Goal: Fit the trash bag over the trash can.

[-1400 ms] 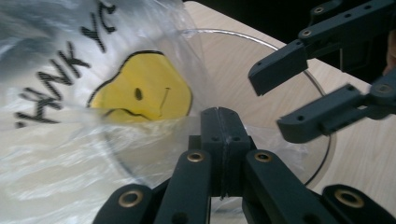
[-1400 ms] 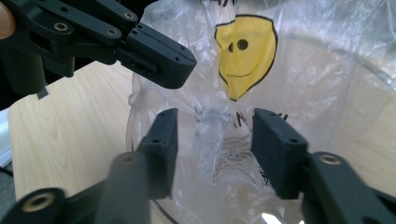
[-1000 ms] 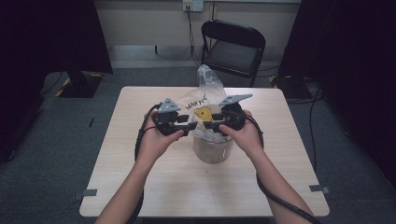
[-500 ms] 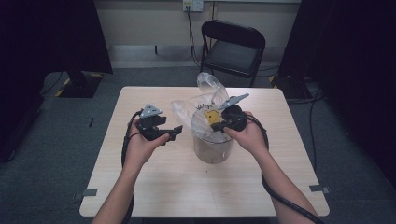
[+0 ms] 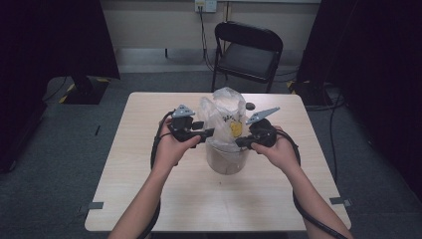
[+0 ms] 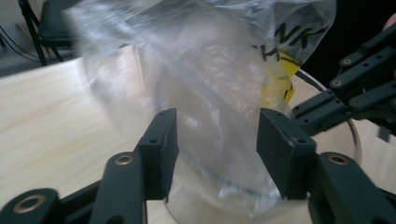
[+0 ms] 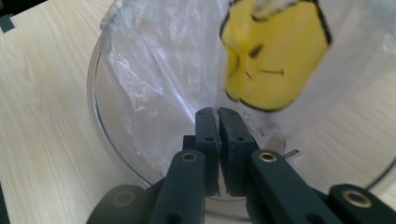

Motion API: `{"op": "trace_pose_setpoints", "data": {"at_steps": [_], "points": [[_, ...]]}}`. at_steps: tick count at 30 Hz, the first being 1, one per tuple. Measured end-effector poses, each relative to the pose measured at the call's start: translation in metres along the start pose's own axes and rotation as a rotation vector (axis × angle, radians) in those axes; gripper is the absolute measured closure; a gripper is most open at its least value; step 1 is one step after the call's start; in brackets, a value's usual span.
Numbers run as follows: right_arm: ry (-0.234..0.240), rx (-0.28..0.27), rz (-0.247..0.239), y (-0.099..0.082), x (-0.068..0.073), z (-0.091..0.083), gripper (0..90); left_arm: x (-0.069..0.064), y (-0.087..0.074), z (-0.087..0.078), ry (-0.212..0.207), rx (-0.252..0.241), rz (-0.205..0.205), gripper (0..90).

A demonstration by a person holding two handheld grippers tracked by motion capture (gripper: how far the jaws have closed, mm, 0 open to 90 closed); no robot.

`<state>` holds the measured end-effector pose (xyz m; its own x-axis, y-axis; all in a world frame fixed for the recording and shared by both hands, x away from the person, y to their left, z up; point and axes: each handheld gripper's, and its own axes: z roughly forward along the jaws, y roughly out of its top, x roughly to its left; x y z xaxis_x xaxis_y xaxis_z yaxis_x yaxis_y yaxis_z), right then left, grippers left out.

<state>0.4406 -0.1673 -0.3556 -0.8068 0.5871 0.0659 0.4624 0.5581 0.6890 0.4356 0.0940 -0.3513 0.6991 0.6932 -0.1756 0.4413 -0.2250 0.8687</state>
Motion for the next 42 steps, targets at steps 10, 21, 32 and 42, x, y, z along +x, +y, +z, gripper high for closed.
{"op": "trace_pose_setpoints", "data": {"at_steps": [10, 21, 32, 42], "points": [[0.008, -0.097, 0.025, -0.007, -0.001, -0.008, 63.8, -0.020, 0.008, 0.017, -0.018, 0.064, 0.115, 80.4], [-0.061, -0.317, 0.124, 0.008, -0.005, -0.033, 35.6, -0.046, 0.006, 0.029, -0.056, 0.085, 0.213, 82.6], [-0.102, -0.337, 0.217, 0.000, -0.020, -0.045, 53.8, -0.063, 0.005, 0.032, -0.101, 0.082, 0.240, 80.8], [-0.116, -0.219, 0.199, -0.012, -0.027, -0.026, 76.0, -0.063, 0.011, 0.000, -0.041, 0.024, 0.244, 40.2]]}}
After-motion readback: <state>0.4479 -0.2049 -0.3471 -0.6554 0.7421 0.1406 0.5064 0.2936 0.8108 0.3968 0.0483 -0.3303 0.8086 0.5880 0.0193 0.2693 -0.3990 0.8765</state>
